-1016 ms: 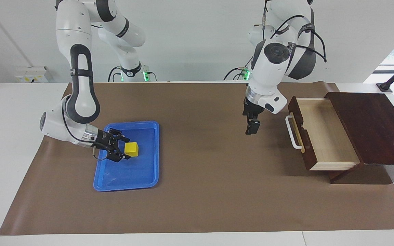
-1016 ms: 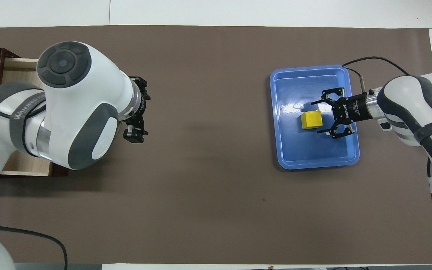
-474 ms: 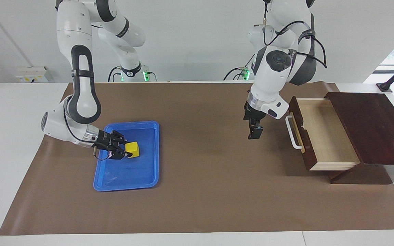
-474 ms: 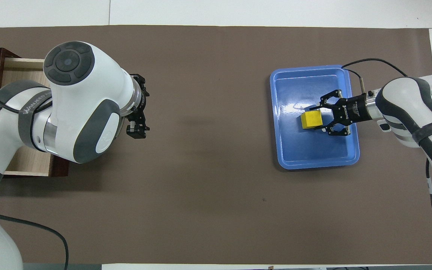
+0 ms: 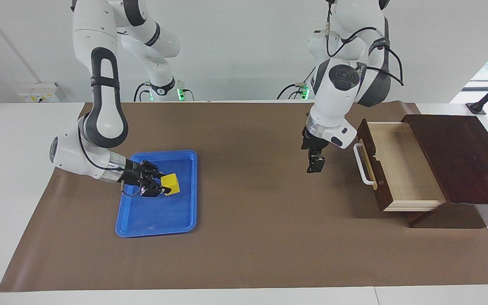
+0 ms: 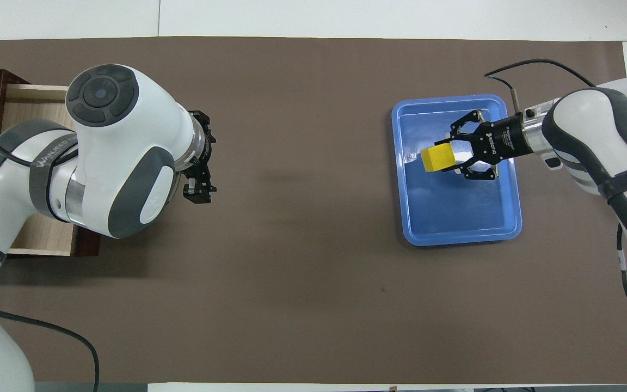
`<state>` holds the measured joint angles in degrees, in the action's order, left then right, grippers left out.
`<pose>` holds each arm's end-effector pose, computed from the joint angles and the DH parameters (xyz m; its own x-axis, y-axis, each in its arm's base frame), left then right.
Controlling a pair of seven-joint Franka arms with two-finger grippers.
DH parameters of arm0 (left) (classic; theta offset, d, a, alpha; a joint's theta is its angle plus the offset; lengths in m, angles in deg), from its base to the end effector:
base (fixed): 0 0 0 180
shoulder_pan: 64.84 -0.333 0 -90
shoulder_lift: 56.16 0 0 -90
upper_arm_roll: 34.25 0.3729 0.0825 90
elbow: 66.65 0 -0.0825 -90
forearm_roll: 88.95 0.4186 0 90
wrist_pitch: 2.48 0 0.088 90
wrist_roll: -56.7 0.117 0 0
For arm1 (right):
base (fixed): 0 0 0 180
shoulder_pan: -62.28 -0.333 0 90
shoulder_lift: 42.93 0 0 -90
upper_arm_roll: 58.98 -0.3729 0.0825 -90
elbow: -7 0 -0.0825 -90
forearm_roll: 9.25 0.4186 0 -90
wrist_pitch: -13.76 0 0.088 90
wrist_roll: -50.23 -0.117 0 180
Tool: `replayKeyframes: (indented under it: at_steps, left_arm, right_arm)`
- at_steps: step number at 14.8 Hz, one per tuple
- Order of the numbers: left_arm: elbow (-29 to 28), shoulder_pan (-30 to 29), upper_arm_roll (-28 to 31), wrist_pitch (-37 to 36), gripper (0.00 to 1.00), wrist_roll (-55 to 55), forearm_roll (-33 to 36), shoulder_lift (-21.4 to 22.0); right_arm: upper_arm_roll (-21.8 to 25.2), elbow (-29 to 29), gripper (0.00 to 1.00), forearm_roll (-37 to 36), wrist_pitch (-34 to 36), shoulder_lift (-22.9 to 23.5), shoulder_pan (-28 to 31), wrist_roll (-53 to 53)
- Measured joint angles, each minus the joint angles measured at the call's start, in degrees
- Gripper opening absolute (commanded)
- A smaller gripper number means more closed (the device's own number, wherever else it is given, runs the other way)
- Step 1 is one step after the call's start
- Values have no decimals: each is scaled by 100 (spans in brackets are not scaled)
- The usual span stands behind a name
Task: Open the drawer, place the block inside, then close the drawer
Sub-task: 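Grasp the yellow block with the right gripper and lift it, then carry the block to the left gripper and let the left gripper grasp it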
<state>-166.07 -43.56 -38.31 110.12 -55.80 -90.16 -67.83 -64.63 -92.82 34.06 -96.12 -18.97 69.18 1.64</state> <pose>0.6040 -0.2841 0.4936 0.0403 0.9983 -0.0416 0.9991 -0.0398 0.0116 0.6913 0.0329 0.3629 0.3026 -0.6835 -0.6643 -0.9501 -0.2719 -0.1530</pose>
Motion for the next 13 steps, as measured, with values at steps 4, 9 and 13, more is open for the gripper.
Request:
replayKeyframes:
  at_steps: [4, 9, 13]
  left_arm:
    - [-13, 0, 2, 5, 100, -14, 0, 8]
    - [-24, 2, -2, 65, 100, -165, 0, 15]
    - [-22, 180, -51, 182, 100, -684, -7, 9]
  right_arm:
    - [-19, 539, 0, 59, 50, -13, -846, -1438]
    - [-34, 742, 0, 304, -633, -10, -1880, -2983]
    - [-35, 743, 0, 312, -1176, 17, -2515, -3755]
